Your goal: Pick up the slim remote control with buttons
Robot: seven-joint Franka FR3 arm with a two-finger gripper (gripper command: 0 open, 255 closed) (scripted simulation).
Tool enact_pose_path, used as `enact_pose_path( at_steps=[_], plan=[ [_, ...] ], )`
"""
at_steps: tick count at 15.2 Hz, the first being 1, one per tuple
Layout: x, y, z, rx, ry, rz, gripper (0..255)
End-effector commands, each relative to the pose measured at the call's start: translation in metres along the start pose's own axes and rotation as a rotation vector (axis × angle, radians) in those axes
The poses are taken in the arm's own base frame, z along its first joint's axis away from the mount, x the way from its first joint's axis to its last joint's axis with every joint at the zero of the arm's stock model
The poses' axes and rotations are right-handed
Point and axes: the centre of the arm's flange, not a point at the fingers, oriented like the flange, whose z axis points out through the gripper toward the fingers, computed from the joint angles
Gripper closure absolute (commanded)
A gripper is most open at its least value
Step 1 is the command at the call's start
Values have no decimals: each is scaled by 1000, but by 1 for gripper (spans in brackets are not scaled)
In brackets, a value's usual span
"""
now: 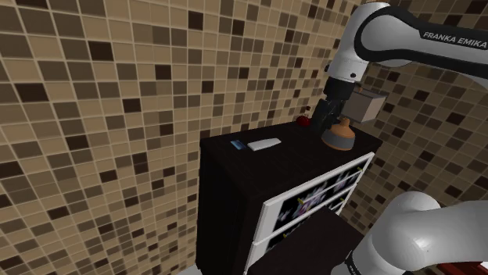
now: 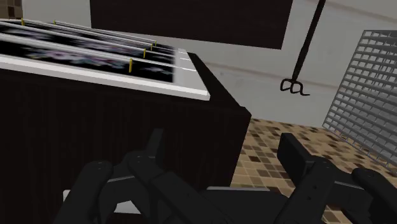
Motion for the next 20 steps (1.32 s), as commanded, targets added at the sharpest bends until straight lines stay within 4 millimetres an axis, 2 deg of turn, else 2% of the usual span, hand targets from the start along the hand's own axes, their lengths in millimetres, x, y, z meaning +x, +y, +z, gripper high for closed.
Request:
enact_pose_path(
  at_steps=[1,10,20],
  plan=[
    [0,0,0,0,0,0,0],
    [48,90,57,-17,-14,-338,0],
    [132,166,119,-36,-30,-713,0]
  ],
)
